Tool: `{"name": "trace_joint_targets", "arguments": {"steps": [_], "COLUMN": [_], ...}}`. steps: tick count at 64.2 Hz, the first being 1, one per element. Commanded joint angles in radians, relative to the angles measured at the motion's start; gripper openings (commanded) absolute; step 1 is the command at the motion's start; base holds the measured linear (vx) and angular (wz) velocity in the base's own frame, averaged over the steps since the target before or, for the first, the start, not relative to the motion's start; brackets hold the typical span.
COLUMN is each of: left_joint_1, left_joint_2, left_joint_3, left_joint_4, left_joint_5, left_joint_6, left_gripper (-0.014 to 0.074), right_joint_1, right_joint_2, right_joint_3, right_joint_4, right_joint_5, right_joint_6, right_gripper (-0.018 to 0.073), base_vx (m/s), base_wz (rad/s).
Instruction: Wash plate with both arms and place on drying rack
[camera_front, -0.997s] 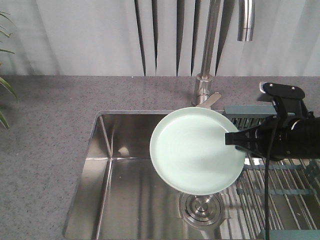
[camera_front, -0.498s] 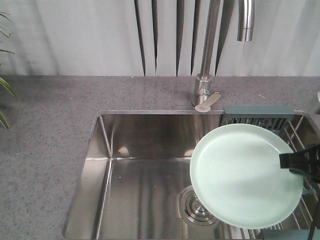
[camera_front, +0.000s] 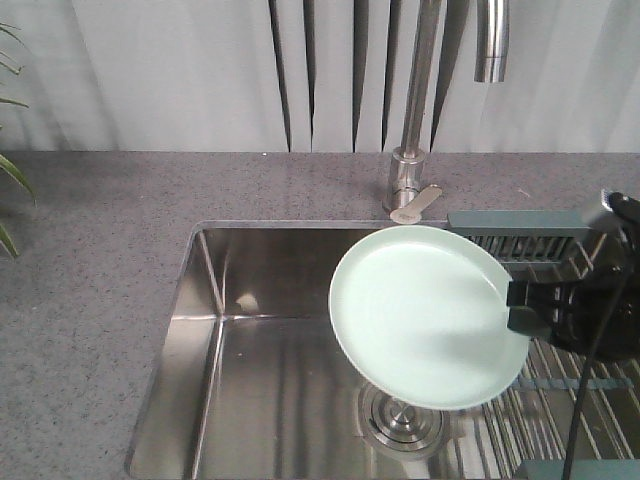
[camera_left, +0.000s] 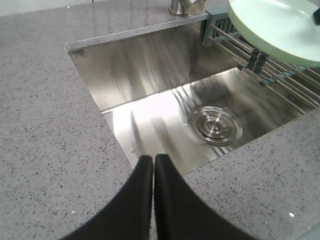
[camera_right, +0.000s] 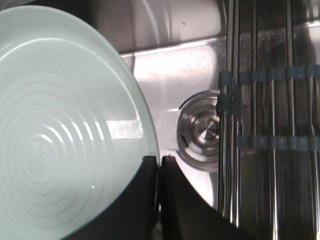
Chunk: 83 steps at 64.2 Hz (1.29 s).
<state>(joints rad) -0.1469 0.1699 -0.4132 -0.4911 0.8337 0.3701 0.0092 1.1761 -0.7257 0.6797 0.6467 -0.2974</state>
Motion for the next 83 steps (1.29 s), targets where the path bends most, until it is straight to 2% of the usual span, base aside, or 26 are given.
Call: {"name": "trace_joint_targets", "arguments": {"steps": [1, 7, 12, 24, 31, 38, 46, 61, 76, 83], "left_joint_1": [-0.003, -0.003, -0.003, -0.003, -0.003, -0.003, -0.003, -0.003, -0.003, -0.003], "left_joint_2": [0.011, 0.011, 0.011, 0.011, 0.011, 0.011, 0.011, 0.011, 0.011, 0.011], "left_joint_3": [-0.022, -0.022, -0.022, -0.022, -0.022, -0.022, -0.022, -0.022, -0.022, -0.022], "left_joint_4": [-0.027, -0.027, -0.027, -0.027, -0.027, -0.027, -0.027, -0.027, -0.029, -0.029], "left_joint_5": [-0.056, -0.056, -0.055, -0.055, -0.055, -0.055, -0.055, -0.055, -0.055, -0.055], "left_joint_6": [-0.001, -0.001, -0.001, -0.001, -0.001, -0.001, -0.001, -0.001, -0.001, -0.001], "left_gripper": [-0.0005, -0.0005, -0.0005, -0.0005, -0.0005, -0.0005, -0.0005, -0.0005, -0.0005, -0.0005], "right_joint_1": [-0.006, -0.007, -0.007, -0.007, -0.007, -0.007, -0.007, -0.007, -0.007, -0.007], "right_joint_2": [0.064, 0.109, 0.106, 0.020, -0.007, 0.010, 0.073, 0.193, 0.236, 0.237], "right_joint_3": [-0.090, -0.162, -0.208, -0.253, -0.253, -0.253, -0.253, -0.253, -0.253, -0.253], "right_joint_4": [0.016, -0.086, -0.249, -0.773, -1.003, -1.134, -1.237, -1.345, -1.360, -1.360], "right_joint_5": [-0.087, -0.082, -0.044, 0.098, 0.109, 0.110, 0.108, 0.091, 0.078, 0.078], "right_joint_6": [-0.017, 0.008, 0.085, 0.341, 0.477, 0.537, 0.578, 0.617, 0.616, 0.616], "right_gripper": [-0.0002, -0.0002, -0.0002, -0.0002, -0.0002, -0.0002, -0.0002, 0.0008, 0.0036, 0.0093], "base_vx": [0.00, 0.00, 0.00, 0.00, 0.00, 0.00, 0.00, 0.00, 0.00, 0.00], "base_wz": [0.00, 0.00, 0.00, 0.00, 0.00, 0.00, 0.00, 0.00, 0.00, 0.00]}}
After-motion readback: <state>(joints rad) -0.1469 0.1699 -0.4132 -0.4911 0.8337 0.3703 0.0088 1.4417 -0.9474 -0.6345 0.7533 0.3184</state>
